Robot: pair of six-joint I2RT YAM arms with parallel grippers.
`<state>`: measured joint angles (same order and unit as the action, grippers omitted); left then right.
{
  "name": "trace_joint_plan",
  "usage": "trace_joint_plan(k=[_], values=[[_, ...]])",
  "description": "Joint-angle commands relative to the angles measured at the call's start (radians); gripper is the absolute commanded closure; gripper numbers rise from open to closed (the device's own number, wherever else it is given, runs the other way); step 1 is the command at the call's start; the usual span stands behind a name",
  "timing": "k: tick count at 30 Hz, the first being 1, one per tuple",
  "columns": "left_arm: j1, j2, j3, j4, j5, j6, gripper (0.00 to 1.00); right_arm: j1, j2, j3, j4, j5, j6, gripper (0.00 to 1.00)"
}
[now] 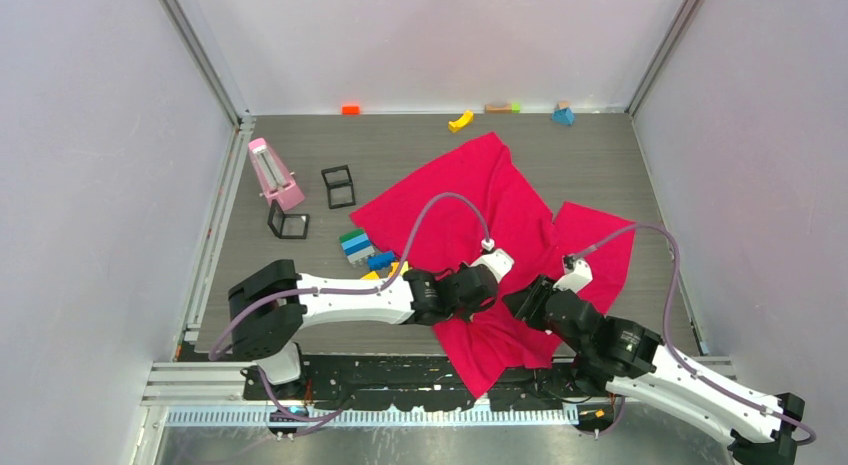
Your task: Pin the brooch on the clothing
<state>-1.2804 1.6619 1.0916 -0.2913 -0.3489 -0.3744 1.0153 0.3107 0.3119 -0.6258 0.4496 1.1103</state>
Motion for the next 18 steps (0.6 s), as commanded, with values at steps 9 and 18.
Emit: trace_joint_plan(k=[9,18], values=[[-0.034,0.051,0.083,-0.032,-0.037,0.046,1.0,0.006,-0.09,0.012,-0.067,0.097,0.038,0.54],[-0.059,0.094,0.133,-0.039,-0.034,0.088,1.0,0.006,-0.188,0.013,-0.164,0.137,0.067,0.54]])
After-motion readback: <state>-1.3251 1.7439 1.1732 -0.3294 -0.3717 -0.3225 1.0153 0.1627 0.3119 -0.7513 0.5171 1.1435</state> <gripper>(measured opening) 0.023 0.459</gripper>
